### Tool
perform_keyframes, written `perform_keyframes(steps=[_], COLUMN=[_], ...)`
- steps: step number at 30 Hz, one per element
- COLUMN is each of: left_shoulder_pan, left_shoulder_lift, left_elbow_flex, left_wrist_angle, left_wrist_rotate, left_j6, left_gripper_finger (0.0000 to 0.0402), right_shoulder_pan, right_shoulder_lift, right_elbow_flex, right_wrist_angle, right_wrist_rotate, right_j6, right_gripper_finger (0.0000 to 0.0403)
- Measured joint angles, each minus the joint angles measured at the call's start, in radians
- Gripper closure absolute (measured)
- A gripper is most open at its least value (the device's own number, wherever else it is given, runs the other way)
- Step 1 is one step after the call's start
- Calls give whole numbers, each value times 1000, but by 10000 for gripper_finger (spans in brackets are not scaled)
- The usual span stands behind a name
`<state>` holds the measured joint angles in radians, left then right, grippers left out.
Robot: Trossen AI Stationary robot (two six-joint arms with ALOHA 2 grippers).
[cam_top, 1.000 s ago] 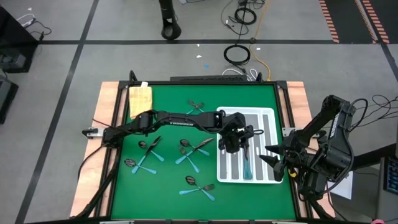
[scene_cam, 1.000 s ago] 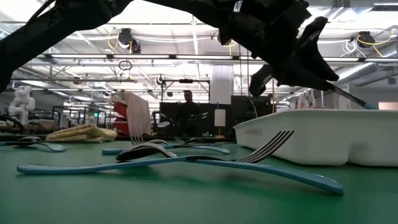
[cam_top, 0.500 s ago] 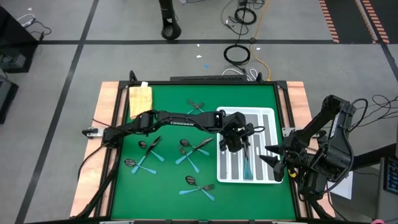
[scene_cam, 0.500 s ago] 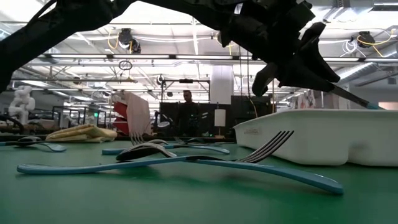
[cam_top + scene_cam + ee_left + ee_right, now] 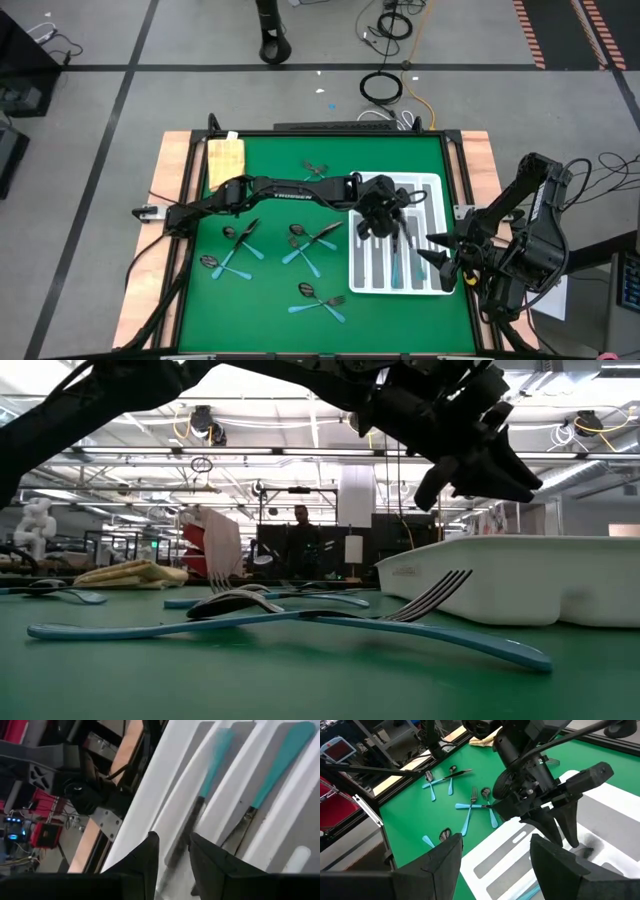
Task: Sort silverware
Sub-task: Put the top blue knife into the tray, then put the right blue knife into the tray
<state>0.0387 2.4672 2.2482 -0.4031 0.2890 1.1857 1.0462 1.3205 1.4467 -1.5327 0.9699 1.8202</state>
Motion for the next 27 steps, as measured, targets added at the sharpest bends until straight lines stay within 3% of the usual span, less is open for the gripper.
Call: perform_keyframes(steps=[6,8,13,15,17,22,27], left_shoulder_pan=[-2,-4,-24,-27,-22,45,119], left_shoulder_lift=[0,0,-65,-110,-158,-294,-413], left_elbow_flex=[0,0,0,1,1,1,2], left_wrist_angle=[-78,-76,-83,-98,-136,-273,-414], left_wrist_rotate=[-11,-87,-399,-462,-500,-550,-518], left_j6=[1,-44,-193,-301,-462,-904,-1092], left_gripper_finger=[290,290,290,290,290,290,290], right_shoulder_pan=[0,-8,-69,-88,-105,-189,-291], right_shoulder_lift=[0,0,12,16,15,11,38], right_elbow_flex=[0,-14,-166,-227,-262,-267,-267], right_wrist_angle=[-9,-34,-37,-37,-25,67,93], right_wrist_rotate=[-4,-40,-406,-538,-601,-637,-649], right_j6=[12,83,254,285,315,341,349], right_gripper_finger=[183,183,183,183,183,183,183])
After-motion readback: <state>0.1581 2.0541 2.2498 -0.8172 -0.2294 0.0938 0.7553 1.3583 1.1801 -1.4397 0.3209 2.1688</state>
